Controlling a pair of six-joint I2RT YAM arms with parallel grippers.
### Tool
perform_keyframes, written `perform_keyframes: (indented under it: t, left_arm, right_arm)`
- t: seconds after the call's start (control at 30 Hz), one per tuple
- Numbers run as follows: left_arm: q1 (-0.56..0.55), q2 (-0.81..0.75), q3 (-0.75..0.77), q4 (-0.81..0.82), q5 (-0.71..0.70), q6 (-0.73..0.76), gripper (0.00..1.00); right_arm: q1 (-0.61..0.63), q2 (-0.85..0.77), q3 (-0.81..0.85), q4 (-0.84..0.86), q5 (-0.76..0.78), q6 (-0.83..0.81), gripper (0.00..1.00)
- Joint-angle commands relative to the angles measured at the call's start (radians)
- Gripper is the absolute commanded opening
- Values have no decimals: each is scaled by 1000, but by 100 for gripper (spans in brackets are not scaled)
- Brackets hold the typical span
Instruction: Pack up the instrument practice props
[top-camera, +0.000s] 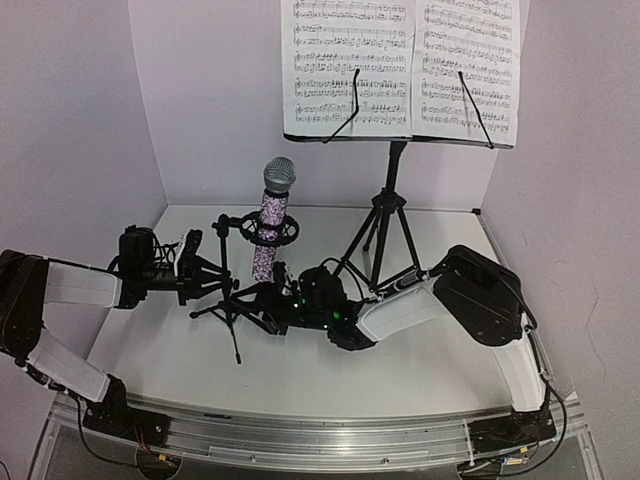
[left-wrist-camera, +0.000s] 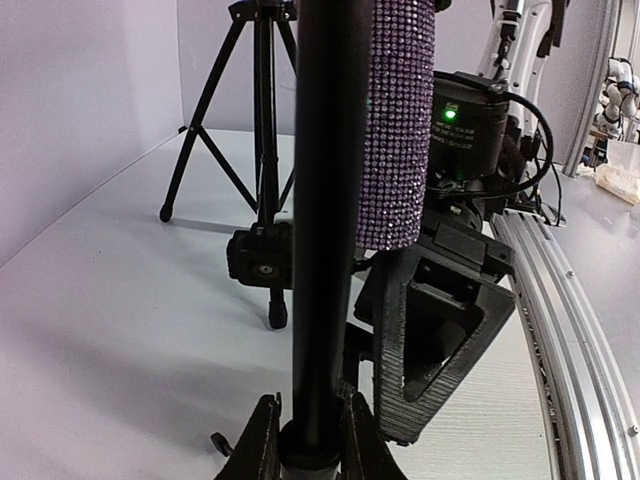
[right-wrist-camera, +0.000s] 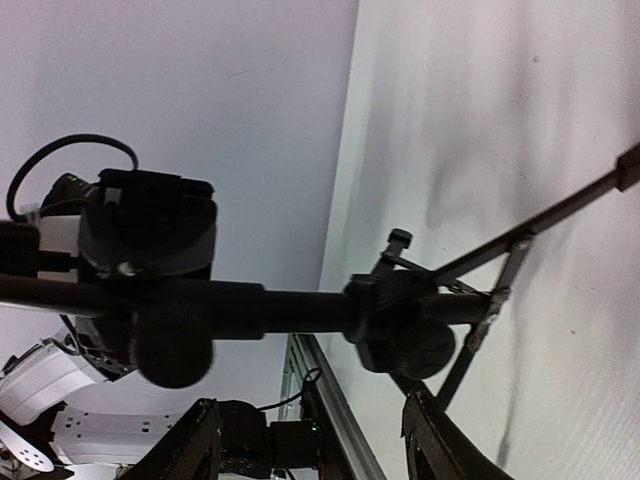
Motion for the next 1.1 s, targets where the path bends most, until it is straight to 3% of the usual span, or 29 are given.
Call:
perform_keyframes:
  t: [0.0,0.13,0.43,0.83,1.07]
  left_arm:
    - [-1,23,89,-284,-113,65,0]
    - [2,45,89,-472,-144,264,0]
    - [9,74,57,-479,-71,384,0]
    - [14,70,53,-429,-33,319,0]
    - [13,66,52,-408,-32,315,0]
  right_arm:
    - [4,16,72,105,7,82,60]
    - [5,34,89,113,1,96,59]
    - [5,99,104,205,42,142,54]
    - [-13,118,68,387,88,173,59]
    - [-11,127,61,397,168,215,47]
